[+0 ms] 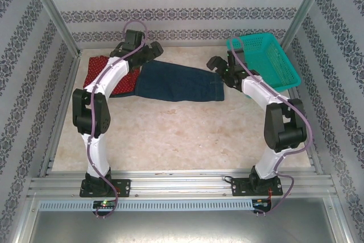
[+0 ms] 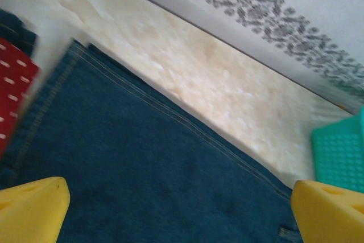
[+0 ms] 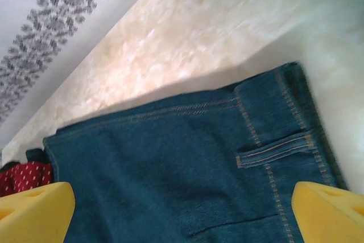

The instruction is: Fold and stack the skirts

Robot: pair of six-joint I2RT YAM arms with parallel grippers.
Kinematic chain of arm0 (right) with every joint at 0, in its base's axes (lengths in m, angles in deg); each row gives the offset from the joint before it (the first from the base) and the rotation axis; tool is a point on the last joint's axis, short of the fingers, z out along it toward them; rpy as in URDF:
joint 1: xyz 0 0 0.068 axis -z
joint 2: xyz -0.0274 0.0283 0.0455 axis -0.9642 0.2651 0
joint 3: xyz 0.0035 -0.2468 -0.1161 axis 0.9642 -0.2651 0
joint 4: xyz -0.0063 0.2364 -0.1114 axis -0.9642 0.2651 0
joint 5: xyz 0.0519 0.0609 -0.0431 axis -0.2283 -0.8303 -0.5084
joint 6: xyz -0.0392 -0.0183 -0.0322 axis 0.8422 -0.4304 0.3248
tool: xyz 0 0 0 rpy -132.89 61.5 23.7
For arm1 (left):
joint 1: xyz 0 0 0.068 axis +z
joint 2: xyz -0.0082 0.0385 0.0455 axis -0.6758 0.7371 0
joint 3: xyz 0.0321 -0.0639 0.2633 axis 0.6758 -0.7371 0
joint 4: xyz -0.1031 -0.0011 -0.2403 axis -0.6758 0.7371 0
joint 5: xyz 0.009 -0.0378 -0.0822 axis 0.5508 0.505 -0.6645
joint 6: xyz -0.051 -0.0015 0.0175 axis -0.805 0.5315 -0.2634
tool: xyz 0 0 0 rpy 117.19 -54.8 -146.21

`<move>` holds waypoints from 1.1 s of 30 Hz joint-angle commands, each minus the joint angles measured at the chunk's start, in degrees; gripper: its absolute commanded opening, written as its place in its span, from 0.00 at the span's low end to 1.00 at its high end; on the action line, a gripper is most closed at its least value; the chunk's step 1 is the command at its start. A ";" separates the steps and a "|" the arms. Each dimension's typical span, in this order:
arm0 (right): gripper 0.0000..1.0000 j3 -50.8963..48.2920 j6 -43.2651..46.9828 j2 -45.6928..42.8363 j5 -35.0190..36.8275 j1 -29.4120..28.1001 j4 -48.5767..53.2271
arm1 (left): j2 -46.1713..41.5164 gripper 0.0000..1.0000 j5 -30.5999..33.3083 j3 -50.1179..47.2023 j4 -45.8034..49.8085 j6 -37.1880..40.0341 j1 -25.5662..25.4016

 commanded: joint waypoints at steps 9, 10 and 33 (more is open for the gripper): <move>0.98 9.96 -1.27 16.44 -6.95 -0.92 6.50 | 9.46 1.00 -5.61 -4.41 0.40 -2.18 -1.36; 0.98 10.28 -0.43 16.86 -6.42 -0.65 9.26 | 9.08 1.00 -4.97 -6.14 0.80 -1.91 -1.43; 0.98 -9.38 3.95 -8.59 -8.82 -2.35 12.38 | -23.00 1.00 -7.22 -36.50 4.18 -7.70 -11.90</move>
